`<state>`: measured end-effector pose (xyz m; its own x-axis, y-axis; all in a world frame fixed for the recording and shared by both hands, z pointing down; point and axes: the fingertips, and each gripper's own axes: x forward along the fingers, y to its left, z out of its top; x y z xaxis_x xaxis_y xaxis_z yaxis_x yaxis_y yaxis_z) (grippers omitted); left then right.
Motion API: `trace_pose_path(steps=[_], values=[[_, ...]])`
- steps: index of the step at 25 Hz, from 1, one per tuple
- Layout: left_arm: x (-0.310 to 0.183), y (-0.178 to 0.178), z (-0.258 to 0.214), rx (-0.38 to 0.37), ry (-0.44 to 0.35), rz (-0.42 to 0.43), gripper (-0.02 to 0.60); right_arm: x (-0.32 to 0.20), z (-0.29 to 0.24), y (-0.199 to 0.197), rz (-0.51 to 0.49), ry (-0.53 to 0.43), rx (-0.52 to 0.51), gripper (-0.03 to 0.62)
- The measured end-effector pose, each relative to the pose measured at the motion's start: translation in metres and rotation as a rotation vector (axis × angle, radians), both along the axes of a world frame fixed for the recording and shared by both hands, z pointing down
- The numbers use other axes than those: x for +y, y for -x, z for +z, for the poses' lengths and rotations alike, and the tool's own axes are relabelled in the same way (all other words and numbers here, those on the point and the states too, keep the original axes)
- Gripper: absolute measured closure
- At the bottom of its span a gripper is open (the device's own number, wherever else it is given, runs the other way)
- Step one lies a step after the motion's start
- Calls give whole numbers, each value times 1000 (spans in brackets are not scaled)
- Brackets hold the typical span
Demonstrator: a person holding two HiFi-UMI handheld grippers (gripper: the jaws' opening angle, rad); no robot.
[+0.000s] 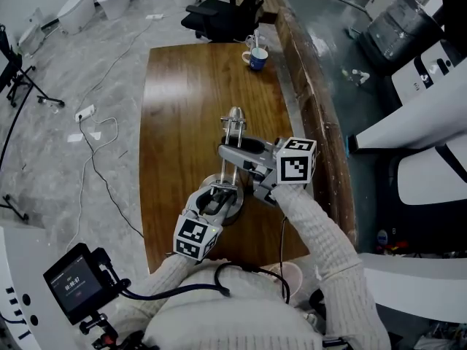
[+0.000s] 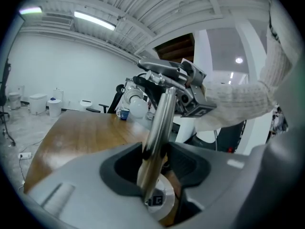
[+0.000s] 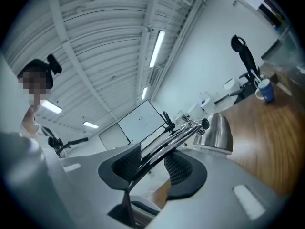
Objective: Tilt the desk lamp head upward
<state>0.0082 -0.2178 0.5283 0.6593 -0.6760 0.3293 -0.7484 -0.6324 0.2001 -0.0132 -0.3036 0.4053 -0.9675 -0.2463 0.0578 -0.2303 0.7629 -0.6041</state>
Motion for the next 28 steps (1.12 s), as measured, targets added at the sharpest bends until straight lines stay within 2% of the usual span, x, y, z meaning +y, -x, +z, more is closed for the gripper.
trace_pose_path(steps=[4, 10, 13, 16, 21, 25, 28], values=[[-2, -1, 1, -3, 11, -6, 428, 7, -17, 0, 7, -206, 26, 439], [-4, 0, 4, -7, 20, -18, 428, 33, -43, 7, -18, -601, 117, 436], [-5, 1, 4, -8, 20, -22, 428, 43, -49, 9, -11, -744, 166, 430], [-7, 2, 5, -5, 24, -26, 428, 53, -61, 14, 5, -906, 159, 427], [-7, 0, 5, -7, 35, -26, 426, 63, -60, 11, 48, -1000, 203, 422], [-9, 1, 5, -11, 36, -30, 426, 67, -51, 10, 33, -1058, 268, 422], [-9, 1, 5, -16, 36, -34, 426, 68, -49, 12, 18, -1071, 280, 422]])
